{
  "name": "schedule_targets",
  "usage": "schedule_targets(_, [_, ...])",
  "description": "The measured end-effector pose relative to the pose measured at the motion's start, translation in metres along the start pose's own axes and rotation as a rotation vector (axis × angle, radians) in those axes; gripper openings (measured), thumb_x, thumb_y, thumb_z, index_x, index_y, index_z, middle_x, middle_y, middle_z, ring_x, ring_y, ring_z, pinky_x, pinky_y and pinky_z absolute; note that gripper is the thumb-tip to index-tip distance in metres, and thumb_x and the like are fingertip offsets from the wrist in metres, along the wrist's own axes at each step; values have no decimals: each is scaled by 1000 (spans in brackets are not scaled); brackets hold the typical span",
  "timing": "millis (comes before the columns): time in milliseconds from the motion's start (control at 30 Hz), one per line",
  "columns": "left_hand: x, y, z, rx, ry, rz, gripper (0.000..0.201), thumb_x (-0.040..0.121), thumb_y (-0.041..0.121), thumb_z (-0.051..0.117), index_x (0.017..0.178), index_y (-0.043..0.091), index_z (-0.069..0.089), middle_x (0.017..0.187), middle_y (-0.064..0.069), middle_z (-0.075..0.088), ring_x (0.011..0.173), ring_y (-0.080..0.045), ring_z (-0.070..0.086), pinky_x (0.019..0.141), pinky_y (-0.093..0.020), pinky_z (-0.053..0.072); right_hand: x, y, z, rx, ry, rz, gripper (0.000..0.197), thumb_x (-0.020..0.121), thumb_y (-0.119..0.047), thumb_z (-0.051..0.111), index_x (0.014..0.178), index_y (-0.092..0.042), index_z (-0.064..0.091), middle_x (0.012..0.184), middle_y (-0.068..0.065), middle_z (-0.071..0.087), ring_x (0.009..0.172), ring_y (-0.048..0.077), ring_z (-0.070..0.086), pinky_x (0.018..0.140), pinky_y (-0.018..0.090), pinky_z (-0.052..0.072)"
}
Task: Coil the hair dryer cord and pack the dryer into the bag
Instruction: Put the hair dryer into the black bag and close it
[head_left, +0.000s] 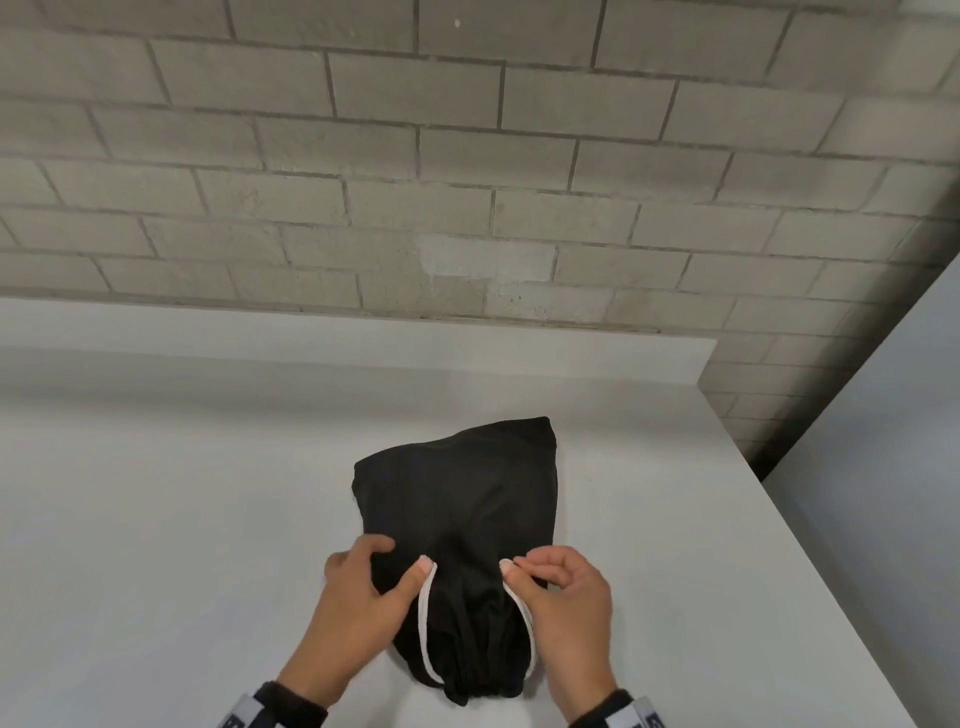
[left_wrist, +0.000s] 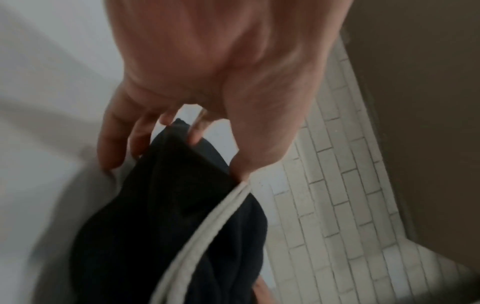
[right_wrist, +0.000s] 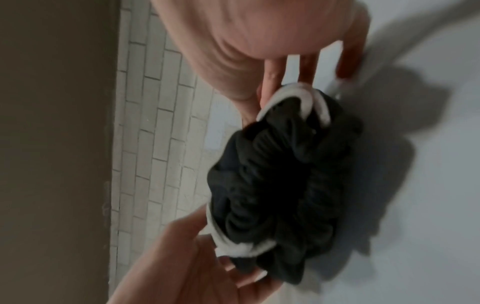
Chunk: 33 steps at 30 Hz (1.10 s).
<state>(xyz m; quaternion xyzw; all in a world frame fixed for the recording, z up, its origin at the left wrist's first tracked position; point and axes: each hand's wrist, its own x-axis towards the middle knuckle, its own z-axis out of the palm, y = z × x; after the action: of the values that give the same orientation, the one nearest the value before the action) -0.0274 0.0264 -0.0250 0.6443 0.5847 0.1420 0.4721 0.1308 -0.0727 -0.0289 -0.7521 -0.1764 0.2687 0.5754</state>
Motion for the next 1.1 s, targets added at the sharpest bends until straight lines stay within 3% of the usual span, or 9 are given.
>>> schedule_targets(100, [0,2,7,-246,-27,-199,92,73,59,76,145,22,31,144,-4,40,123,-29,52,103,-48,49,1,6,11,32,66,124,51,65,-23,89,103,-19,55,100,-4,67,91,11,64,96,32,48])
schedule_targets(233, [-1,0,11,-555,-131,-329,104,61,49,90,141,13,35,129,-2,57,115,-30,59,97,-50,53,8,5,16,106,7,335,85,65,-34,89,131,-16,39,121,-2,48,112,23,52,99,37,46])
schedule_targets(300, [1,-2,13,-596,-253,-302,99,52,49,95,131,10,51,120,-3,70,108,-27,67,95,-46,55,12,7,18,109,-126,399,84,62,-46,87,130,-15,48,123,0,58,106,20,56,97,38,49])
schedule_targets(367, [1,-3,14,-599,-328,-234,84,49,35,99,120,10,63,107,-3,76,100,-23,73,94,-41,56,16,9,20,173,-304,453,84,53,-49,90,124,-15,59,117,1,69,103,22,66,95,41,54])
schedule_targets(467, [4,-4,18,-503,-364,-177,91,40,22,102,122,16,63,110,-3,75,104,-22,70,94,-37,56,20,6,22,222,-489,469,57,64,-32,88,113,-13,67,102,3,76,95,24,72,83,39,59])
schedule_targets(567, [10,-6,18,-482,-297,-132,100,32,15,99,124,21,61,114,-2,72,107,-24,67,95,-41,56,25,1,29,181,-509,435,36,74,-21,83,106,-16,64,93,1,76,86,21,71,62,29,58])
schedule_targets(700, [20,-2,4,-491,-271,19,71,54,-4,89,117,20,66,103,-4,76,100,-23,72,91,-43,58,31,-7,46,274,-569,429,44,77,-12,80,118,-11,63,102,11,76,93,30,73,82,44,59])
schedule_targets(900, [56,16,-39,-460,-211,153,58,64,-14,82,112,14,67,102,-10,76,100,-26,73,92,-45,56,51,-42,87,419,-621,359,35,83,-7,74,116,-11,63,105,11,75,93,26,74,72,35,60])
schedule_targets(1100, [121,28,-84,-430,-150,149,60,64,-16,82,114,13,68,103,-10,76,100,-27,72,93,-44,56,97,-50,168,395,-585,352,52,74,-15,83,121,-8,62,111,12,73,101,30,71,90,49,56])
